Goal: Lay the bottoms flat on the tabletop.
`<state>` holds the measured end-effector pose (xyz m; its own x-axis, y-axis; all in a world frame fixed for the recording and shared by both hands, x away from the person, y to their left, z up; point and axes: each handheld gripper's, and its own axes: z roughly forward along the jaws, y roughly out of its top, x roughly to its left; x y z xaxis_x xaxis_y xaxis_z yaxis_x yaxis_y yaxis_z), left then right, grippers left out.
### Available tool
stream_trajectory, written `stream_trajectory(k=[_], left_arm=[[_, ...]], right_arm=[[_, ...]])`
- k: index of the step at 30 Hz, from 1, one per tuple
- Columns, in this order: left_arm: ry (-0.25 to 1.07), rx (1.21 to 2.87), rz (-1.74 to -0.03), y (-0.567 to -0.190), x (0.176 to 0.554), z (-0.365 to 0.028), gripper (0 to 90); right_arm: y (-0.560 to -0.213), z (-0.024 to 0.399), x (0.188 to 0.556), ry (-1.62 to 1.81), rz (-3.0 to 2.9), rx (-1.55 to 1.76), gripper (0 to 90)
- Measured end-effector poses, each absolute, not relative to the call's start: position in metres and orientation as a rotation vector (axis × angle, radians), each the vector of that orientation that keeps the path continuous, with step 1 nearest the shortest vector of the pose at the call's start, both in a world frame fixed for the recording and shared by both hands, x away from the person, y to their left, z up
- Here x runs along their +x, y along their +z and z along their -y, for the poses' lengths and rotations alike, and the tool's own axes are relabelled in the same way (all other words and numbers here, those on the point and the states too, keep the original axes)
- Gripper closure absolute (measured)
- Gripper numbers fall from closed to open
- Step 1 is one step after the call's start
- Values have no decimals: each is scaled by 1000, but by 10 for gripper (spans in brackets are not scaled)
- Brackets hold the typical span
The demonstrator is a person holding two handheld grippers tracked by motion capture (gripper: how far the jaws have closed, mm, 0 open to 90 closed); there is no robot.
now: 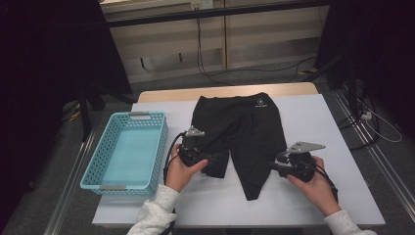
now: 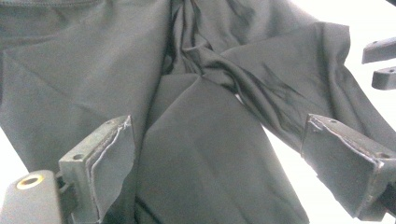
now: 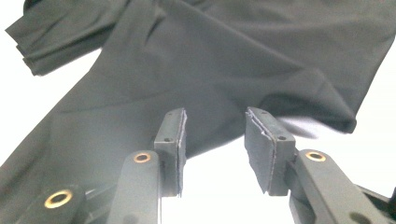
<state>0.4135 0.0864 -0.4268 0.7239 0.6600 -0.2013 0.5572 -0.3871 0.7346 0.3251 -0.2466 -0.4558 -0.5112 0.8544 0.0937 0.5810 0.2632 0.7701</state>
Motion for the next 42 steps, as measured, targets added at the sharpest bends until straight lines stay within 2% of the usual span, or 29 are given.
stream_trajectory(k=[3,6,8,11,13,20,29,42], left_arm=[[153,2081,-922,-427,414,-85,102],[154,2095,-917,-427,414,-85,101],[155,2095,-916,-427,414,-85,102],[158,2087,-919,-427,413,-85,102],[156,2090,-917,-427,413,-85,102],[157,2089,-917,-426,413,-85,102],[160,2092,-908,-426,413,-84,102],[146,2099,-894,-425,412,-81,102]], right_arm=[[-462,244,327,1112,-2217,1309,584],[-466,237,329,1086,-2247,1300,646],[-466,234,330,1073,-2251,1272,707],[-466,234,331,1083,-2258,1284,847],[-466,234,332,1100,-2264,1274,894],[-458,239,329,1110,-2274,1281,900],[-441,266,315,1166,-2229,1312,900],[-445,287,307,1087,-2253,1362,900]])
